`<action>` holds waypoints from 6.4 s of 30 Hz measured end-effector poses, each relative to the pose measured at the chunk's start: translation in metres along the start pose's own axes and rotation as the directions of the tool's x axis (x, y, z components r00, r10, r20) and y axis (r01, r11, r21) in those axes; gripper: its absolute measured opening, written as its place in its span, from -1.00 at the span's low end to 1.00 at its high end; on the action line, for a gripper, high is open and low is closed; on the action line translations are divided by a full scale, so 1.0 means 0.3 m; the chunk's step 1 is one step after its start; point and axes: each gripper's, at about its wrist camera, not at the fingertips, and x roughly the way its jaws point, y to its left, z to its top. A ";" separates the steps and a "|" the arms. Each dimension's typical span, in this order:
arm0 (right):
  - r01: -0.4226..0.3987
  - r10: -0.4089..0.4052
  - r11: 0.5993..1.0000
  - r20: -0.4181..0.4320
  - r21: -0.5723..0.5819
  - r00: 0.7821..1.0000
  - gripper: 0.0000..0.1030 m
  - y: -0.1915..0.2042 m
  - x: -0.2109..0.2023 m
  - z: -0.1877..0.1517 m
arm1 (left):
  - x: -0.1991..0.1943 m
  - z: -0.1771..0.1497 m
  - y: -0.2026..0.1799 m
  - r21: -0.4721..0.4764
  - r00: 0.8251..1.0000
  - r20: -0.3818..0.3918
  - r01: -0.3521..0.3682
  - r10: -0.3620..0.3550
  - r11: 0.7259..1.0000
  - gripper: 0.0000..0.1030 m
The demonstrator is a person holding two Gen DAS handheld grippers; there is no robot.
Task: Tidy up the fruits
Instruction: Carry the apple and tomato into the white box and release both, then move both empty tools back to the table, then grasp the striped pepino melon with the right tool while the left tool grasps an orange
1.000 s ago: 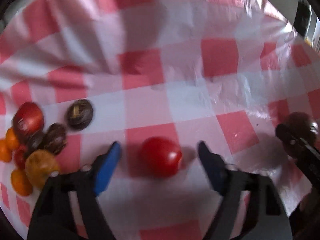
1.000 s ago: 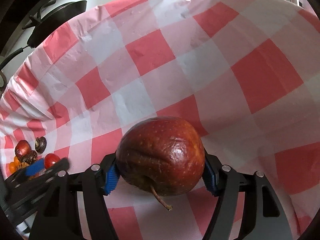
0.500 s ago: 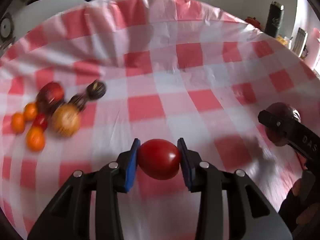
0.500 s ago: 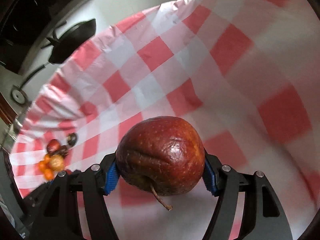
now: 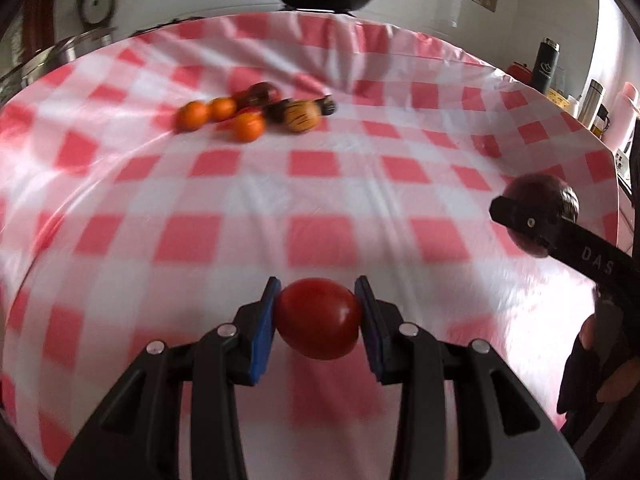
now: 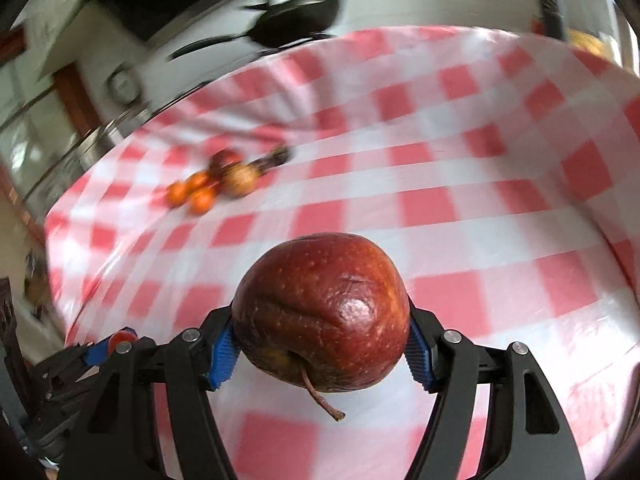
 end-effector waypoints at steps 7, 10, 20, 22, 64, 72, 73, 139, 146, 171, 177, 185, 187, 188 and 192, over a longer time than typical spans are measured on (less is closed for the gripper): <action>-0.091 0.085 0.983 -0.047 -0.156 0.995 0.30 0.237 -0.064 -0.129 | -0.135 -0.158 0.139 -0.076 0.999 0.021 -0.025 0.026 0.997 -0.25; -0.140 0.128 0.972 -0.077 -0.191 0.989 0.30 0.311 -0.090 -0.181 | -0.192 -0.210 0.184 -0.085 0.998 0.032 -0.042 0.045 0.996 -0.25; -0.335 0.295 0.842 -0.157 -0.424 0.942 0.30 0.626 -0.211 -0.348 | -0.432 -0.430 0.368 -0.171 0.989 0.083 -0.107 0.123 0.979 -0.25; -0.398 0.346 0.790 -0.197 -0.467 0.917 0.30 0.697 -0.233 -0.391 | -0.473 -0.478 0.409 -0.203 0.986 0.088 -0.124 0.144 0.971 -0.25; -0.743 -0.056 0.156 -0.757 -0.651 0.651 0.30 1.385 0.076 -1.293 | -0.376 -1.241 1.025 -0.596 0.858 -0.453 -0.493 0.241 0.634 -0.23; -0.729 -0.085 0.134 -0.740 -0.672 0.667 0.30 1.398 0.088 -1.336 | -0.385 -1.245 1.021 -0.596 0.853 -0.463 -0.500 0.241 0.628 -0.23; -0.726 -0.089 0.136 -0.738 -0.674 0.669 0.31 1.404 0.087 -1.351 | -0.376 -1.236 1.012 -0.596 0.852 -0.465 -0.503 0.241 0.626 -0.22; -0.124 0.108 0.987 -0.151 -0.105 0.983 0.56 0.238 0.697 0.386 | 0.288 0.311 0.310 -0.310 0.990 0.138 0.060 -0.017 0.949 0.97; -0.094 0.061 0.984 -0.209 -0.152 0.976 0.26 0.313 0.832 0.442 | 0.284 0.308 0.322 -0.335 0.987 0.155 0.078 -0.027 0.939 0.97; -0.058 0.048 0.988 0.071 0.140 0.996 -0.11 -0.003 0.511 0.340 | 0.426 0.424 0.294 -0.350 1.000 -0.005 0.017 -0.020 0.936 0.97; -0.097 0.089 0.983 0.056 0.154 0.994 -0.11 -0.012 0.527 0.341 | 0.565 0.593 0.193 -0.250 0.996 -0.027 -0.090 0.086 0.964 0.92; -0.115 0.109 0.983 0.050 0.144 0.993 -0.11 -0.008 0.532 0.339 | 0.589 0.599 0.170 -0.180 0.992 -0.024 -0.125 0.123 0.976 -0.25; -0.115 0.109 0.983 0.048 0.144 0.993 -0.11 -0.010 0.534 0.339 | 0.541 0.567 0.181 -0.192 0.992 0.018 -0.117 0.122 0.974 -0.25; -0.115 0.109 0.983 0.045 0.143 0.993 -0.11 -0.009 0.535 0.339 | 0.507 0.540 0.191 -0.212 0.992 0.043 -0.107 0.118 0.972 -0.25; -0.117 0.113 0.984 0.036 0.137 0.993 -0.11 -0.005 0.539 0.339 | 0.406 0.447 0.218 -0.279 0.988 0.108 -0.076 0.109 0.957 -0.25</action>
